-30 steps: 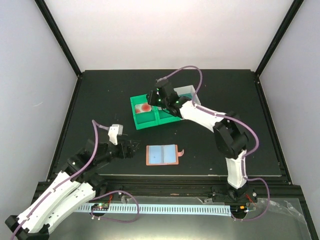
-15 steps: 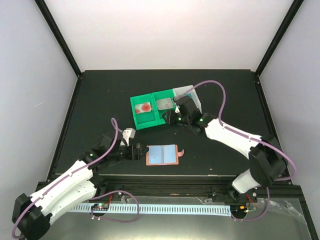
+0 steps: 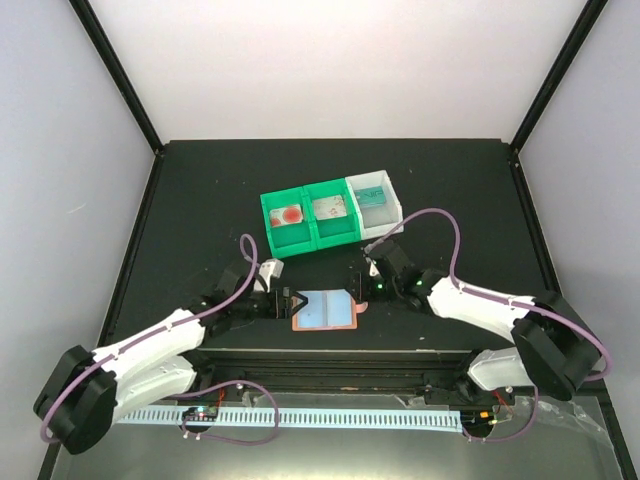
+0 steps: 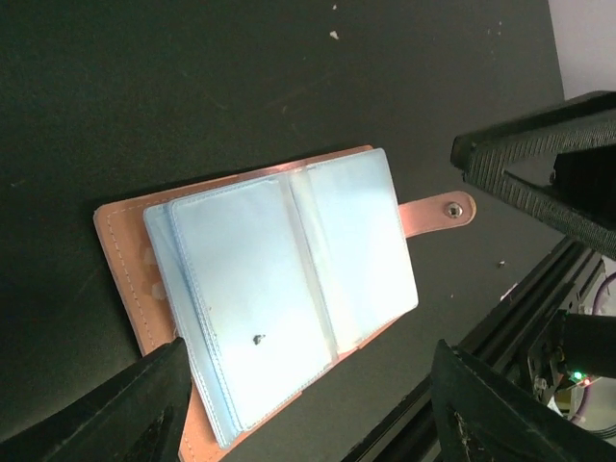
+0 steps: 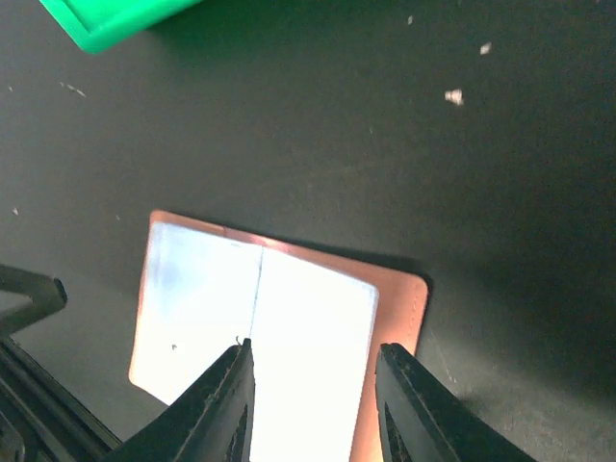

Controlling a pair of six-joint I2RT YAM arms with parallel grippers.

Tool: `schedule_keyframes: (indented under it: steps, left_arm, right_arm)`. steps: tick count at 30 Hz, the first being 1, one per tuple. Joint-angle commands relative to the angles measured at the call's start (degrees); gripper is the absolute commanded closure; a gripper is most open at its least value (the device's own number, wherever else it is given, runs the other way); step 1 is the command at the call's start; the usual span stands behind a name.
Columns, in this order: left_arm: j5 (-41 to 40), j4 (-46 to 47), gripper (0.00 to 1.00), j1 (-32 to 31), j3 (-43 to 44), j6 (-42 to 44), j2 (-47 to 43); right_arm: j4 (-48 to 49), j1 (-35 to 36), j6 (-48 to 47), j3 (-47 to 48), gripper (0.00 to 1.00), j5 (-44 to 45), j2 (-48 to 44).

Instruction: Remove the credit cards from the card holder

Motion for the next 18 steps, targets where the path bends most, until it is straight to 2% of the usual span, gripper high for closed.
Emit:
schedule_keyframes:
  steps: [1,8,18]
  left_arm:
    - [2.1,7.0,0.31,-0.2,-0.6,-0.9,4.0]
    - [1.3,8.7,0.31,-0.1,-0.7,0.0,8.8]
    - [1.1,11.3,0.32,-0.1,-1.5,0.4,12.6]
  right_arm:
    - [5.0,1.1,1.6,-1.9,0.65,-1.5,0.3]
    - [9.2,2.9,3.2,-4.5,0.65,-3.1,3.4]
    - [10.8,4.9,3.7,-6.3,0.65,-0.5,6.9]
